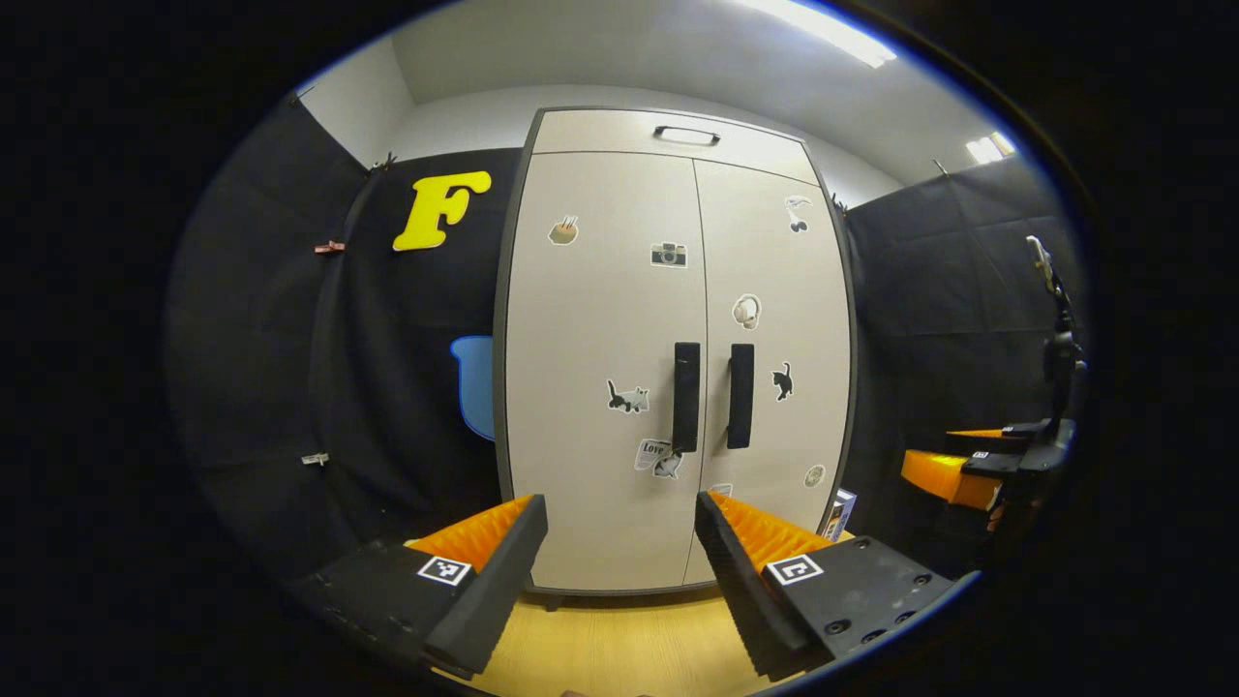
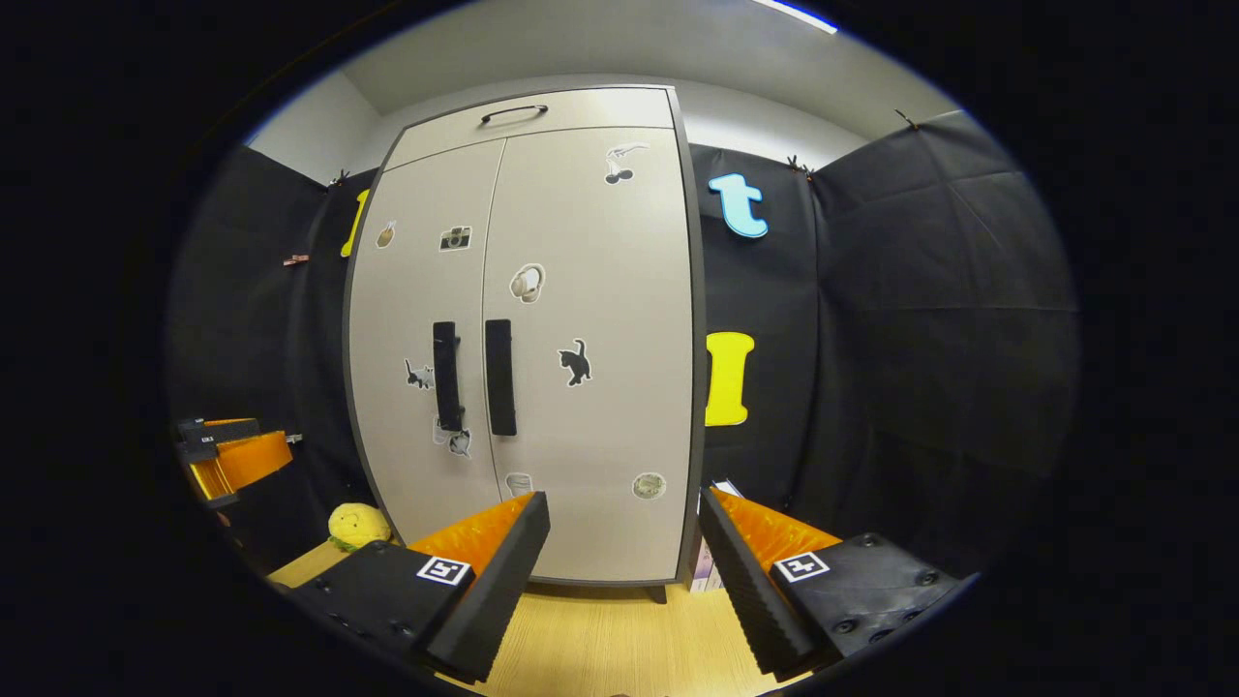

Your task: Open the right door of the double-door shoe cabinet with the right hand, and open the left door with the left hand.

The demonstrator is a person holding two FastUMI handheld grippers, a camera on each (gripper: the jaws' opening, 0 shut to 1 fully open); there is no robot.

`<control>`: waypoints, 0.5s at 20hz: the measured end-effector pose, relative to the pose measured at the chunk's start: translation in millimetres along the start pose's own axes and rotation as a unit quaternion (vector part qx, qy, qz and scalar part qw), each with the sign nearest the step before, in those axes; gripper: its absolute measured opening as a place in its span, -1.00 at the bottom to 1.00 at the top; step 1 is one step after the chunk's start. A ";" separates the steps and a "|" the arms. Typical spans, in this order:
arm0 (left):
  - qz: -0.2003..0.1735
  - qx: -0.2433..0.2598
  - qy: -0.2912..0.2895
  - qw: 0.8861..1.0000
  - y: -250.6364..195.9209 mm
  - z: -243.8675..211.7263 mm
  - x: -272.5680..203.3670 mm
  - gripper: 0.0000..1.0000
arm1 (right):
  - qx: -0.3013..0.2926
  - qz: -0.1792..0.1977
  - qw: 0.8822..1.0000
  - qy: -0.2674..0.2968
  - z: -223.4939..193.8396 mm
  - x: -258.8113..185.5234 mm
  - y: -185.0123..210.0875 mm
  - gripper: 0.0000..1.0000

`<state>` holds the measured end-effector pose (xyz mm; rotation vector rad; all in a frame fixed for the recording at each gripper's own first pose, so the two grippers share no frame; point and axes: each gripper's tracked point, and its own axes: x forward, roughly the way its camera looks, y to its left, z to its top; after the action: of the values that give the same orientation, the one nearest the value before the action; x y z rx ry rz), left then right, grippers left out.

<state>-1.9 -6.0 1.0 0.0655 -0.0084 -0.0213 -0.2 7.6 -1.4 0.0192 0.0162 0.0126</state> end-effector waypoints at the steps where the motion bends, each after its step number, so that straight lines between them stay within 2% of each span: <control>1: -0.006 -0.004 0.002 1.000 -3.3 -1.3 -0.6 0.89 | 0.000 0.001 1.000 0.000 0.5 0.4 1.0 0.96; 5: -0.008 -0.012 0.001 1.000 -1.5 -1.3 -3.0 0.90 | -0.012 -0.005 1.000 0.006 -4.0 4.3 1.5 0.96; 10: 0.000 -0.010 0.007 1.000 3.3 -7.5 -5.9 0.90 | -0.001 0.006 1.000 0.011 -3.6 8.7 13.9 0.96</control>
<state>-7.6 -2.2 -6.3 0.0458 0.0053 -0.0216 8.3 21.7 -4.8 0.0167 0.0373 0.0256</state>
